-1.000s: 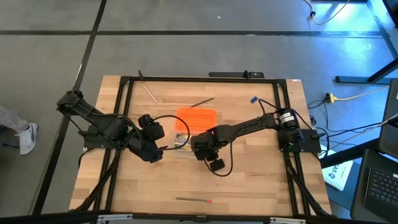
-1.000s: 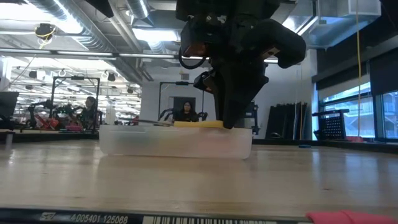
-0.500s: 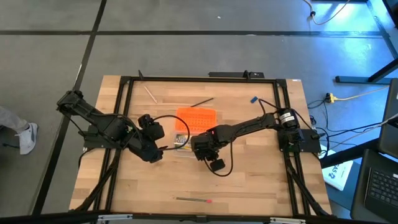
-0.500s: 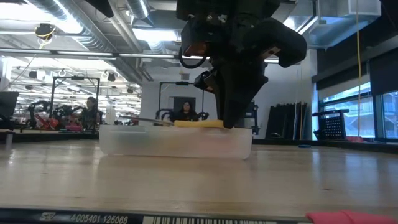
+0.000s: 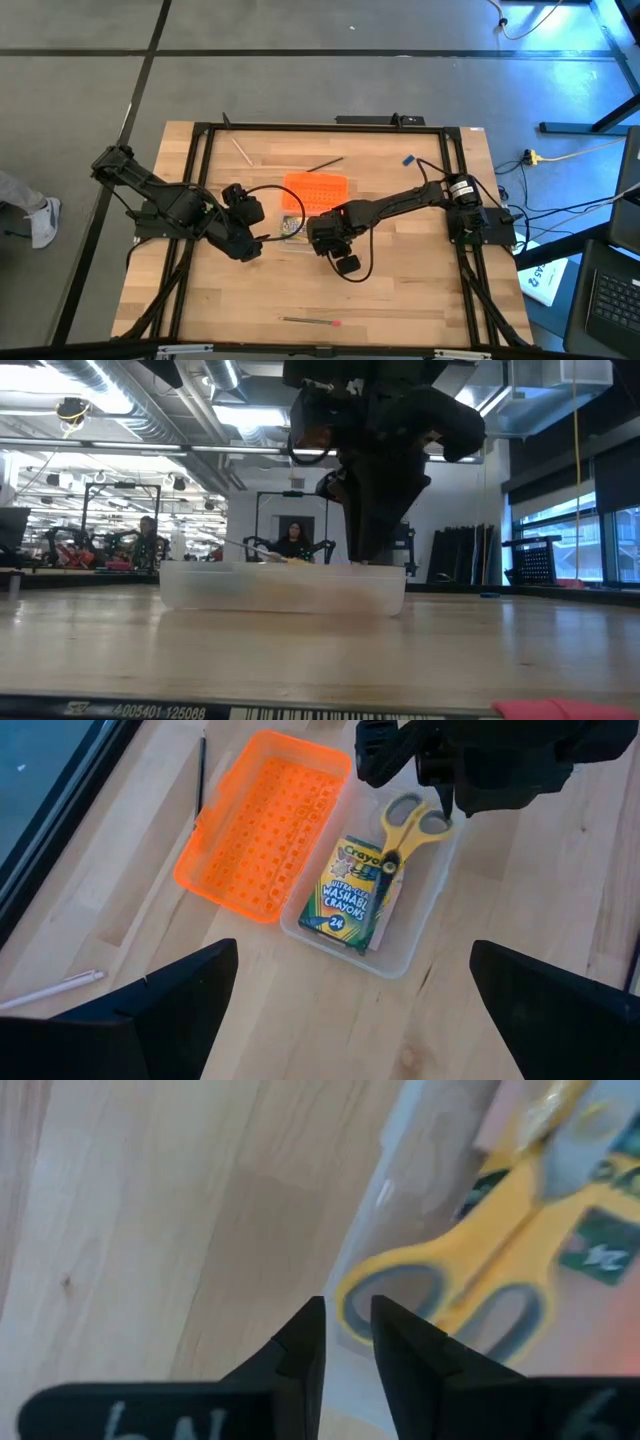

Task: Pack school essentials
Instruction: Put the yellow scissors into the supply box, then put the black pencil into the supply box

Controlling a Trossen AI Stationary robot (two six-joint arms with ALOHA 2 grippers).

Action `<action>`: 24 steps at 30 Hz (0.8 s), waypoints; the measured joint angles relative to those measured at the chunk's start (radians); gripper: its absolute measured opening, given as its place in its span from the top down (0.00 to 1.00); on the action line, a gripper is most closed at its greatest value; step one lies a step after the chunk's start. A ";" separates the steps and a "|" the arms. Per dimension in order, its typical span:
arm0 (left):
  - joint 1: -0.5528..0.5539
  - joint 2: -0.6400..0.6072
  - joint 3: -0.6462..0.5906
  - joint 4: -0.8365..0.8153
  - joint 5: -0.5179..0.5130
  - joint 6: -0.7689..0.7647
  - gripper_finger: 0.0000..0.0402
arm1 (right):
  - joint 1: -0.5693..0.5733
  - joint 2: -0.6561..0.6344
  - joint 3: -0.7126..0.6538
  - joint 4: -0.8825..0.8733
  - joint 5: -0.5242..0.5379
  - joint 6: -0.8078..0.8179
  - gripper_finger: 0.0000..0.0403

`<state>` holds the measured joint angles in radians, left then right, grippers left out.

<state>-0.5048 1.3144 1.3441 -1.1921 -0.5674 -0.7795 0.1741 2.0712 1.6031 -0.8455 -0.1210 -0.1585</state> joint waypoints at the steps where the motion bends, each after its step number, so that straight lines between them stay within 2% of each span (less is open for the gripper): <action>1: 0.000 0.000 0.000 0.000 0.000 0.000 0.02 | 0.000 0.000 0.007 -0.008 0.009 -0.001 0.78; 11: 0.000 0.000 0.000 0.000 0.000 -0.004 0.02 | -0.001 -0.001 0.089 -0.099 0.024 -0.001 0.78; 15: 0.000 0.000 0.000 -0.001 0.001 -0.024 0.02 | -0.006 -0.001 0.154 -0.189 0.021 0.032 0.78; 21: -0.027 0.000 0.000 -0.004 0.008 -0.050 0.02 | -0.016 -0.020 0.234 -0.256 -0.096 0.155 0.78; 24: -0.055 0.000 0.000 -0.005 0.008 -0.059 0.02 | 0.014 -0.032 0.244 -0.288 -0.111 0.171 0.78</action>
<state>-0.5603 1.3144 1.3441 -1.1972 -0.5594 -0.8390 0.1881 2.0390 1.8473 -1.1337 -0.2322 0.0125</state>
